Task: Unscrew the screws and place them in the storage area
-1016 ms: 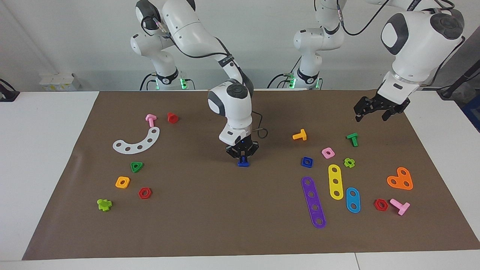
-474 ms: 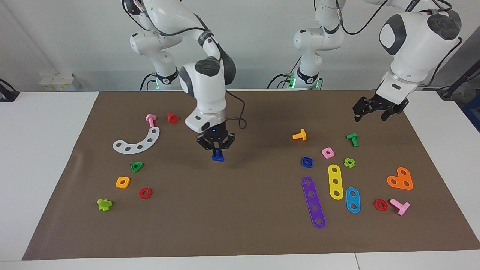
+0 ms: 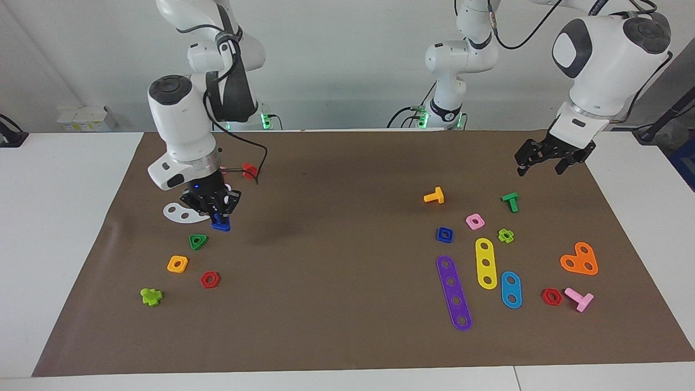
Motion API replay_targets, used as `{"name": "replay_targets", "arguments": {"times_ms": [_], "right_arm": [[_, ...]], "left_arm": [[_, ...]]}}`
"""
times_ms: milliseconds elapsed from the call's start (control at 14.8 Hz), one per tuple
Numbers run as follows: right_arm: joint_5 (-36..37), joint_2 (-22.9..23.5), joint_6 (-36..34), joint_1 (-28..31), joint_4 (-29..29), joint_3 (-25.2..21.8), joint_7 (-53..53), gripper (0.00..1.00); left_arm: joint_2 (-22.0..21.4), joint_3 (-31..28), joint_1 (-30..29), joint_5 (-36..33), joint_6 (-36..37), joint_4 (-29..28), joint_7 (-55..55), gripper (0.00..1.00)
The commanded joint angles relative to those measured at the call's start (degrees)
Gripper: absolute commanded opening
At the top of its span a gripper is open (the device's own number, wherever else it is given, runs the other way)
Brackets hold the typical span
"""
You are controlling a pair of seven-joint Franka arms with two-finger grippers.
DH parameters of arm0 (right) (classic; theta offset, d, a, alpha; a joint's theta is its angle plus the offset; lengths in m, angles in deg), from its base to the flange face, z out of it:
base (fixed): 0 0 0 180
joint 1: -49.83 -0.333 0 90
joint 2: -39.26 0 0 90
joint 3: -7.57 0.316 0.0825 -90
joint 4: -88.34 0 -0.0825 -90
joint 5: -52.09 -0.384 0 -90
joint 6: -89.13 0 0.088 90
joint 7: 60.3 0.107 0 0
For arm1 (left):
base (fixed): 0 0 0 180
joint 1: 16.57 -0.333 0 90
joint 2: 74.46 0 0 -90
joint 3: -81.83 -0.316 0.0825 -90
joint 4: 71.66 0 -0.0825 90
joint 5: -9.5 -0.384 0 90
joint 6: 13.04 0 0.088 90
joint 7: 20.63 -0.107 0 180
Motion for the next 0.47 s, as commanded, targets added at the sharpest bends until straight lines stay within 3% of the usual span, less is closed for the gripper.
{"name": "replay_targets", "arguments": {"times_ms": [0, 271, 406], "right_arm": [[-3.3, -2.2, 4.1, 2.7, 7.0, 1.0, -2.4, 0.00], [-3.9, -1.2, 14.3, 3.5, 14.3, 0.9, -2.4, 0.00], [-4.0, 0.1, 16.2, 3.9, 14.8, 0.9, -2.1, 0.00]], "left_arm": [[-1.9, 0.1, -0.4, 0.8, -1.3, -2.3, 0.4, 1.00], [-1.9, 0.1, -0.5, 0.8, -1.3, -2.3, 0.4, 1.00], [-1.9, 0.1, -0.5, 0.8, -1.3, -2.3, 0.4, 1.00]]}}
